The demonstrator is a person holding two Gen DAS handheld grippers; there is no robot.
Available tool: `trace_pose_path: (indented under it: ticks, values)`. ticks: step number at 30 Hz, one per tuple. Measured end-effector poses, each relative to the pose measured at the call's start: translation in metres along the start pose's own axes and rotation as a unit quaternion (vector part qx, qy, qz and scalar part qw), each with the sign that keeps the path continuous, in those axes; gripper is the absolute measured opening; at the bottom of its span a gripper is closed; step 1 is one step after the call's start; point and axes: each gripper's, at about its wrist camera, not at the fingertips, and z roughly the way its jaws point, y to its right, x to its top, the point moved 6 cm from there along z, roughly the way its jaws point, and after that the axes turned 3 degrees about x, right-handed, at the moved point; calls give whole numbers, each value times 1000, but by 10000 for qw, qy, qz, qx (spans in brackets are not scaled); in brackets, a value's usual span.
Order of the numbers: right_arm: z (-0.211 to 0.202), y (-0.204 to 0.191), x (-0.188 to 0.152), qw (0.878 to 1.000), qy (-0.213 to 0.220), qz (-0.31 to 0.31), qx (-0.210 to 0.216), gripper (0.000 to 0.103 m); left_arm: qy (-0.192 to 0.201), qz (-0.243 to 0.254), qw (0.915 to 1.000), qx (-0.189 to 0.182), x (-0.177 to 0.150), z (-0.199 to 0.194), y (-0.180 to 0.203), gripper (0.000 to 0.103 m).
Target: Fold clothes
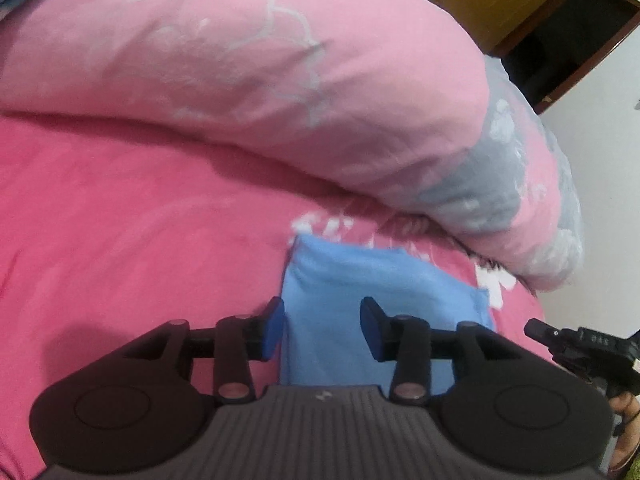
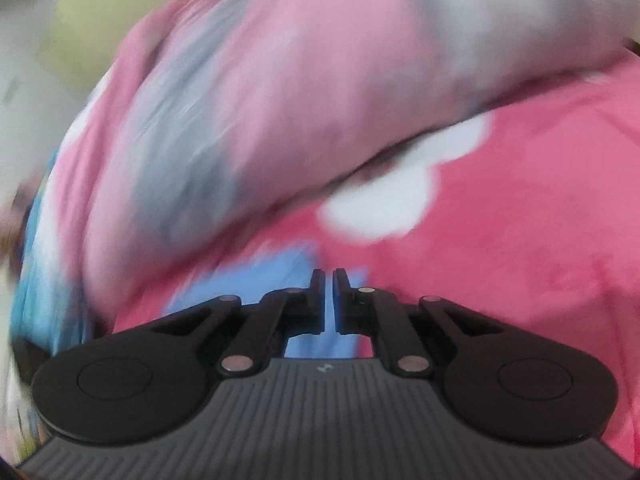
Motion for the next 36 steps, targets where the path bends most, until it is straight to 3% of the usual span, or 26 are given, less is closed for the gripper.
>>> trace_pose_path:
  ticks: [3,5,7,9,12,16,20,22,25,27,28,29,36]
  values:
    - [11,-33,-38,9912,-848,-990,233,4,-317,283,9991,-22,-27,-15,5,42]
    - [18,-23,-61,9815,-1263,-1391,-360,1,-514,472,9976,30,-46,-22,7,44]
    - [5,8,-67,9808,-1192,-1027,-1153,6,-643,561,9962,181,-62,-26,3,44]
    - [-21,27,-63,9874,-794,-134,-1362,6,-694,483,9961,249,-72,-34,-5,42]
    - [-43,17,-73,9905,-606,400,-1168,12,-688,314,9969,208,-81,-54,-13,43]
    - [-50,11,-106,9870,-889,1228,-534,51,-923,225,9955,-8,-98,-70,-9,45]
    - [-35,7,-136,9772,-1188,1746,-199,55,-1320,444,9900,-213,-124,-70,-3,50]
    - [-31,5,-139,9797,-1094,1669,-181,56,-1435,585,9877,-189,-135,-65,-1,49]
    - [-29,7,-137,9782,-965,1836,-71,53,-1315,716,9886,-177,-141,-56,-1,49]
    - [-33,9,-139,9773,-977,1872,-150,31,-1214,617,9903,-260,-139,-52,0,46]
    - [-30,10,-140,9770,-1027,1861,-185,11,-1163,552,9913,-290,-137,-51,0,32]
    - [-30,11,-141,9762,-1005,1918,-145,8,-1141,473,9918,-338,-137,-50,0,9]
    - [-59,-6,-139,9772,-904,1920,17,5,-1144,-109,9901,-804,-137,-65,-5,4]
